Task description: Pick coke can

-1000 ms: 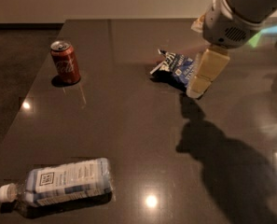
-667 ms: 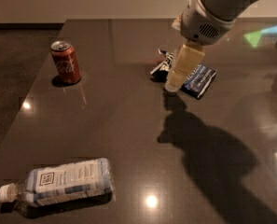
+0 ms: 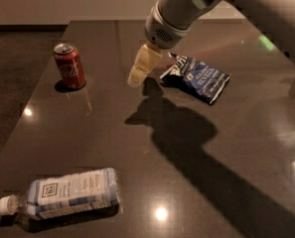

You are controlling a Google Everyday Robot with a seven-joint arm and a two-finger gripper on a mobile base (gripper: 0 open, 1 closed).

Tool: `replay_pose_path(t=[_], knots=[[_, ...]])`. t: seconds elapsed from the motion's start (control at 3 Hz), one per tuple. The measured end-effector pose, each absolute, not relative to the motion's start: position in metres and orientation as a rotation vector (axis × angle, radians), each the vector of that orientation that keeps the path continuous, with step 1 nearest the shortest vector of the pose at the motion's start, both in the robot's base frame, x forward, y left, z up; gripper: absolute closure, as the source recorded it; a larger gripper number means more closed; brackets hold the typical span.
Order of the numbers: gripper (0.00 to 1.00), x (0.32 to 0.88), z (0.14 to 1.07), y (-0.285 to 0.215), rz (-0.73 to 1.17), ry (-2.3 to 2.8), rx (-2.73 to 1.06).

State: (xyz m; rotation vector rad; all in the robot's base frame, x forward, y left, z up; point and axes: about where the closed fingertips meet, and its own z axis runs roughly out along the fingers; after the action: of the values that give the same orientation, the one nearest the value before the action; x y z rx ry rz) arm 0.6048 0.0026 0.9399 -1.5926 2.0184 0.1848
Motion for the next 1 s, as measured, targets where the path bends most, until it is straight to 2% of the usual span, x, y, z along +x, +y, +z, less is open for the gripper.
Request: replay_pose_path(t=[0.33,1.0], knots=[[0.00,0.636,0.928,0.060,0.269,2.024,-1.480],[0.00,0.656,0.918,0.136,0.356,1.998,-1.445]])
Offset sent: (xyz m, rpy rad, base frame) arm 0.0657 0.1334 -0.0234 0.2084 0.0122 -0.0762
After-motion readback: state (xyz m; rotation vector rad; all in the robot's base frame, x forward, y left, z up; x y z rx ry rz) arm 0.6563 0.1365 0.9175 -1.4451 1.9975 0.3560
